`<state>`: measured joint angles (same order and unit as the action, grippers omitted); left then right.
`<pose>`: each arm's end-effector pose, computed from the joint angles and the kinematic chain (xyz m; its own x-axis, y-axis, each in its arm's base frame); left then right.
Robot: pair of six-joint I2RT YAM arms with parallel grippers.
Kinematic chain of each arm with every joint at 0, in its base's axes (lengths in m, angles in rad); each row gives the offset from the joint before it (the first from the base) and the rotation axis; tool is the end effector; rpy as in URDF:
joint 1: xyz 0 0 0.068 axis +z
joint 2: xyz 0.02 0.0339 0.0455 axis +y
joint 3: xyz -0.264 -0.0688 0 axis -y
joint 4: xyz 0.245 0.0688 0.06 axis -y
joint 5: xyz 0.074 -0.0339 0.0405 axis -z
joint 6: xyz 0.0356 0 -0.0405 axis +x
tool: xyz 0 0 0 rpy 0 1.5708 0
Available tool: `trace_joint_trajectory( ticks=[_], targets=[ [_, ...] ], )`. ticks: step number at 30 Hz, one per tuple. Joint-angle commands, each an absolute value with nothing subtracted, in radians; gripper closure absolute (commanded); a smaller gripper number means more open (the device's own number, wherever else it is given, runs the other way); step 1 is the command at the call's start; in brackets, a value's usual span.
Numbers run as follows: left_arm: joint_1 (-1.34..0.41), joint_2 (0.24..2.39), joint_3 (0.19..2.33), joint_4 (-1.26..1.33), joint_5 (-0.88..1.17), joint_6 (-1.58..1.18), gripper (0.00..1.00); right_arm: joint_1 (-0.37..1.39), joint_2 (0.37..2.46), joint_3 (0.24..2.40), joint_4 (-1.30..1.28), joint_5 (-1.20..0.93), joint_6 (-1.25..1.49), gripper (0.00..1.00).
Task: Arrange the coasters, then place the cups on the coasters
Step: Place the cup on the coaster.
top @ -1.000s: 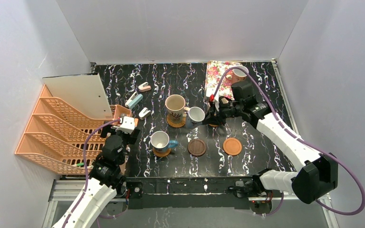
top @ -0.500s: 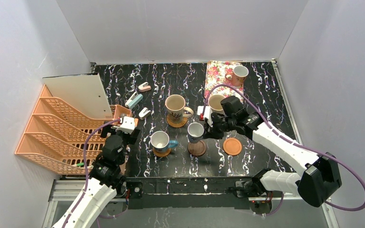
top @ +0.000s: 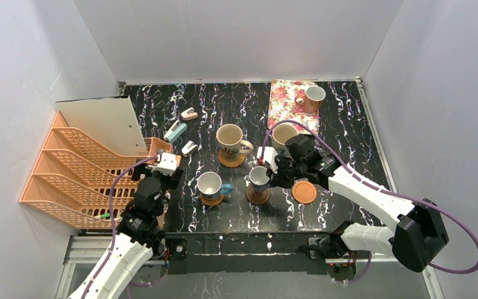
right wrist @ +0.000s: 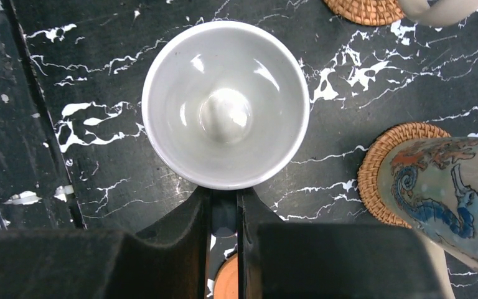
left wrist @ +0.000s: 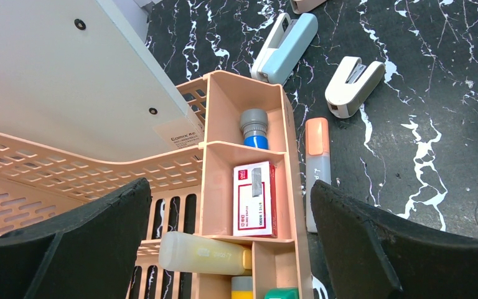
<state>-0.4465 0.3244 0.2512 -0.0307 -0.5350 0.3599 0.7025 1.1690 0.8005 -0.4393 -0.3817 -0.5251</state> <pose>0.1184 -0.0366 0.2287 -0.1178 0.3923 -0.9123 -0.0475 0.9154 0.3998 0.1753 0.1658 0.2468 -0.0782 -0.6758 -0.7329 -0.9654 0.2348 -0.1135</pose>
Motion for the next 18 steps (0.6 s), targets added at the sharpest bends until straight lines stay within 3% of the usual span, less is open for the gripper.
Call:
trace_joint_trajectory(
  ticks=[1,18],
  targets=[
    [-0.442,0.314,0.241,-0.022,-0.545,0.362,0.02,0.706,1.138,0.799,-0.339,-0.370,-0.508,0.99],
    [-0.442,0.313,0.241,-0.025,-0.543,0.362,0.02,0.705,1.155,0.725,-0.281,-0.420,-0.542,0.99]
  ],
)
